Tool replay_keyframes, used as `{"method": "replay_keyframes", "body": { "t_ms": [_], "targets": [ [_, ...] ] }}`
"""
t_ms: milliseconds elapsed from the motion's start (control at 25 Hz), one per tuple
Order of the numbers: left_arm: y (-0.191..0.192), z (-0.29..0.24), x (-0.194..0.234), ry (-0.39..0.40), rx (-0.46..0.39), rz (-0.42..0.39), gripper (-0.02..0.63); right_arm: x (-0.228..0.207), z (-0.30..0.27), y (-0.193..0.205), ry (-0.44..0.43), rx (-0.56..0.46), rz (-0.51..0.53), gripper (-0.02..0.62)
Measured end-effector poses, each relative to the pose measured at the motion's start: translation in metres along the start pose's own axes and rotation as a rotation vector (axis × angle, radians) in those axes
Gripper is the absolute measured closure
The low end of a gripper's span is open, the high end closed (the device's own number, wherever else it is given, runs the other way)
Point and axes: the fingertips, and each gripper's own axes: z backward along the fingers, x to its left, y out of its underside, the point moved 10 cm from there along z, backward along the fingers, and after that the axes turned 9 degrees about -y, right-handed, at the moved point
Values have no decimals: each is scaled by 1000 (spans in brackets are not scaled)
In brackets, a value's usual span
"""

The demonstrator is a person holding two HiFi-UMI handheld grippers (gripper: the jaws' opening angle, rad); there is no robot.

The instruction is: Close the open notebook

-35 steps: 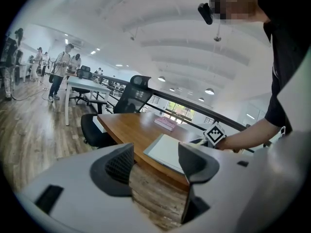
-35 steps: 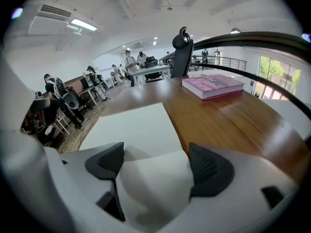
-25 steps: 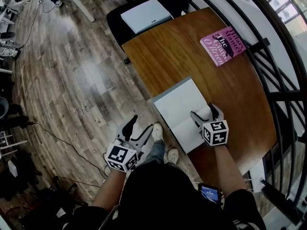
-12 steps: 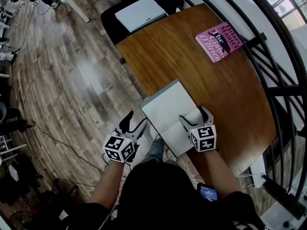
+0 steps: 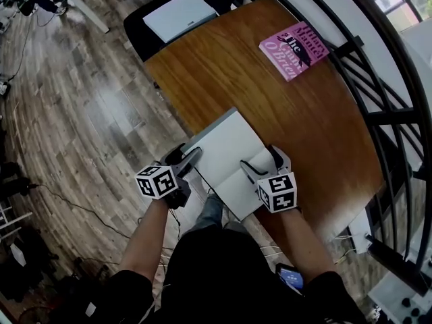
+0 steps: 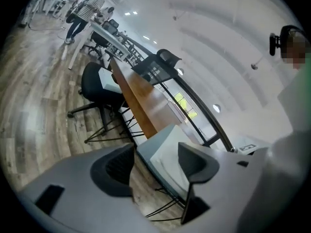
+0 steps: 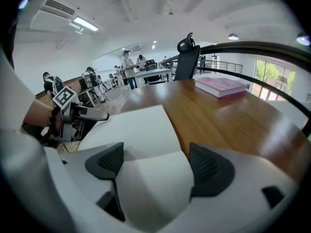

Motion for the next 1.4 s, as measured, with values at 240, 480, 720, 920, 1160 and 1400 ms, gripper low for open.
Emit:
{"method": "replay_keyframes", "body": {
  "t_ms": [240, 480, 720, 920, 1160, 1400],
  "targets": [
    [-2, -3, -11, 3, -22, -37, 396, -2, 4, 0, 0, 0, 15, 173],
    [-9, 8, -23, -15, -79, -91, 526, 6, 21, -2, -6, -41, 90, 173],
    [-17, 28, -53, 0, -152, -196, 554, 7, 65, -4, 2, -100, 96, 173],
    [-14, 49, -85, 9, -222, -332, 557, 7, 109, -1, 22, -171, 66, 173],
    [-5, 67, -121, 8, -265, -534, 560, 11, 149, 17, 41, -212, 54, 175],
    [17, 81, -153, 15, -285, -653, 558, 18, 179, 33, 48, -244, 62, 175]
  ]
}}
